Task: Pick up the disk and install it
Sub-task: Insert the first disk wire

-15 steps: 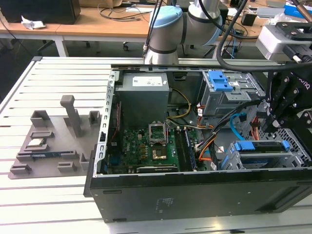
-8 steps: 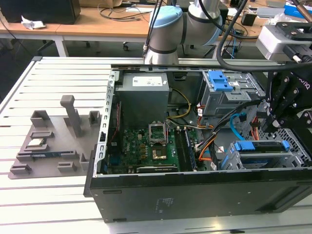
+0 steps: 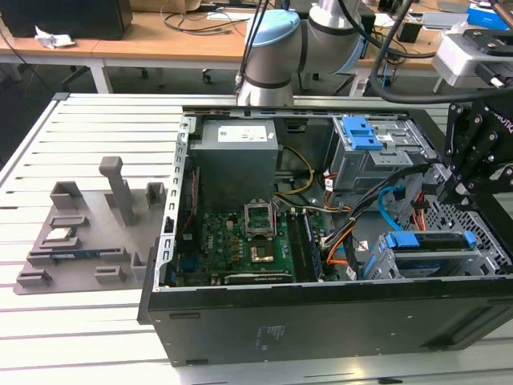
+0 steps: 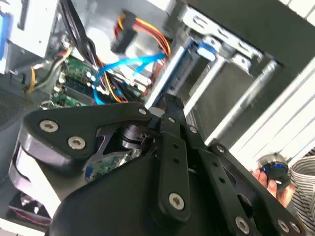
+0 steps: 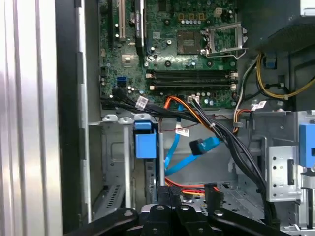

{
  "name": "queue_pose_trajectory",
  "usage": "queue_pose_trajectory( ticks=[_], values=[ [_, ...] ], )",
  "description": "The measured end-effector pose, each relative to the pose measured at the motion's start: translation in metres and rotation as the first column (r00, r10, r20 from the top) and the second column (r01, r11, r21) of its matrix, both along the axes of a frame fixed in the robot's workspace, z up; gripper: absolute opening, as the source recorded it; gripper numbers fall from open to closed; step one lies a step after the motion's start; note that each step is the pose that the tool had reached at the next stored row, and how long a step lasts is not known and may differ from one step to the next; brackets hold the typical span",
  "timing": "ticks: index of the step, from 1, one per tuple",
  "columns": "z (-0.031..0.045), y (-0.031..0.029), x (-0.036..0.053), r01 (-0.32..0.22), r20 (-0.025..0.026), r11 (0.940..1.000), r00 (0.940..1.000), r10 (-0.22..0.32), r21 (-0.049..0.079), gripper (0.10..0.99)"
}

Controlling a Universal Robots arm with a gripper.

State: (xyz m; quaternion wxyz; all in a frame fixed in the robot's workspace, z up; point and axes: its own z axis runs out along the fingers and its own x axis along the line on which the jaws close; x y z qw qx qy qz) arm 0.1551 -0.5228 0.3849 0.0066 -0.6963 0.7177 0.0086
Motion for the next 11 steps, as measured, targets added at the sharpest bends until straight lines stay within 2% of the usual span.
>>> queue_pose_trajectory(
  ticks=[3, 4, 5, 9, 10, 11],
  values=[
    [-0.0053, 0.0130, 0.0061, 0.000, -0.0010, 1.0000, 1.0000, 0.000, -0.003, 0.106],
    [-0.0088, 0.0225, 0.0117, 0.000, -0.0013, 1.0000, 1.0000, 0.000, -0.006, 0.106],
    [-0.0106, 0.0276, 0.0145, 0.000, -0.0013, 1.0000, 1.0000, 0.000, -0.008, 0.106],
    [-0.0177, 0.0483, 0.0166, 0.000, -0.0015, 0.9999, 1.0000, 0.000, -0.013, 0.106],
    [-0.0186, 0.0514, 0.0166, 0.000, -0.0014, 0.9999, 1.0000, 0.000, -0.016, 0.106],
    [-0.0197, 0.0532, 0.0165, 0.000, -0.0014, 0.9996, 1.0000, 0.000, -0.027, 0.106]
  ],
)
